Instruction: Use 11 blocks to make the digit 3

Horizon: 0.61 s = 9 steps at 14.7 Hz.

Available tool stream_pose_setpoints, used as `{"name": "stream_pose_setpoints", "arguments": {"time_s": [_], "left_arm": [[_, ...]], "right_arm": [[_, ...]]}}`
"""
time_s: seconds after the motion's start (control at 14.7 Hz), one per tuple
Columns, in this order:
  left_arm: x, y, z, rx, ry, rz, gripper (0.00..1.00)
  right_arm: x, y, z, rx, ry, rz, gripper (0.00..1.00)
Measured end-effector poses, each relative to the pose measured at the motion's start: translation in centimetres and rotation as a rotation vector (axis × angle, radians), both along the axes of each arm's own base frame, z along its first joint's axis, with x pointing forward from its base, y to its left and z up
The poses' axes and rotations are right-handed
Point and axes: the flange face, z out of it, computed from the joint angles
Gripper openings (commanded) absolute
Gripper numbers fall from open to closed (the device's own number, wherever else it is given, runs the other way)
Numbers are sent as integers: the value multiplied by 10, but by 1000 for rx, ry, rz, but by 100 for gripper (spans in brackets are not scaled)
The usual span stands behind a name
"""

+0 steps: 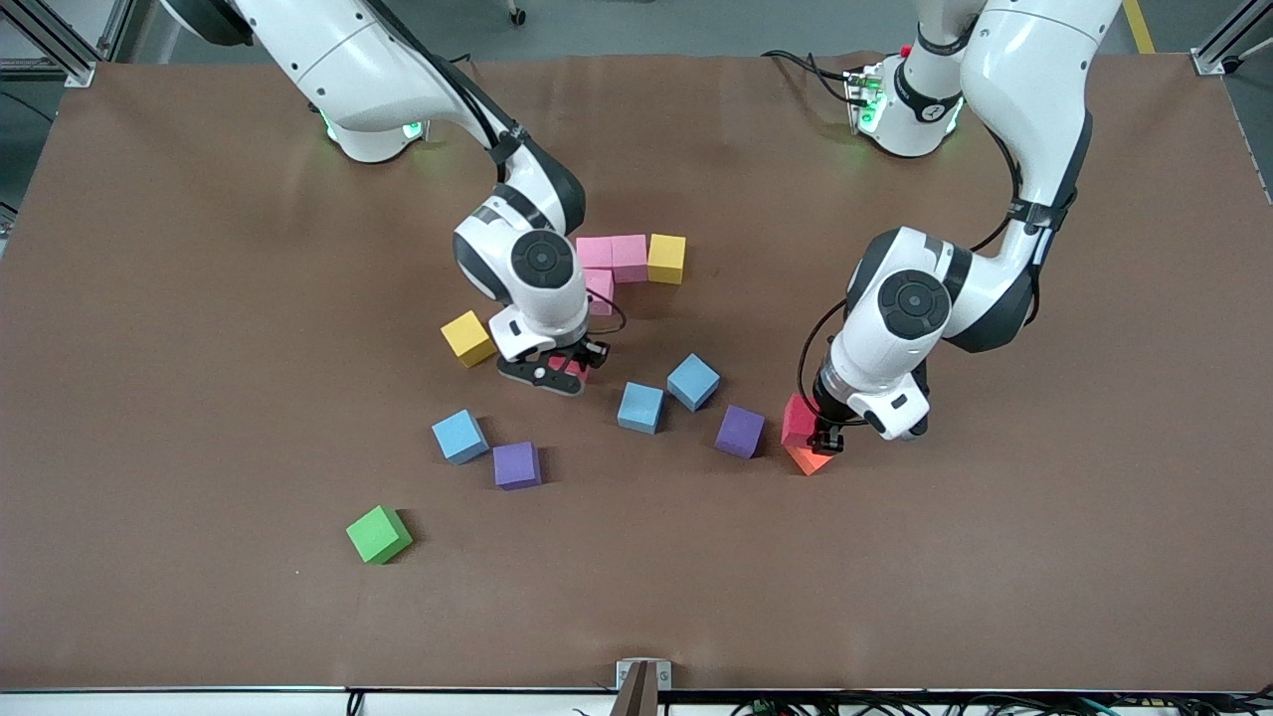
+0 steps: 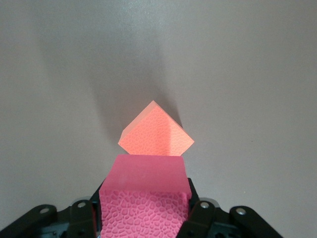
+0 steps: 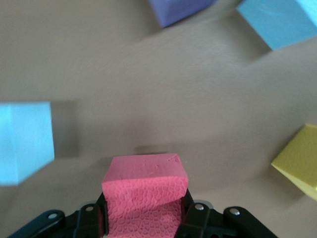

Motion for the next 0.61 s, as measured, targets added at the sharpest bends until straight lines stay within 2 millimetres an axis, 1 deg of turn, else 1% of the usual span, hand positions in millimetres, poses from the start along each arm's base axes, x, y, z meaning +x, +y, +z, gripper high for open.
{"name": "stream_pose_setpoints", "arguments": {"time_s": [0.2,0.61], "left_arm": [[0,0,0,0,0,0,34],[0,0,0,0,0,0,34]], "right_arm": [[-12,9,-4,-32,-17,107,0],[-31,22,-13,-44,-20,173,0]]}}
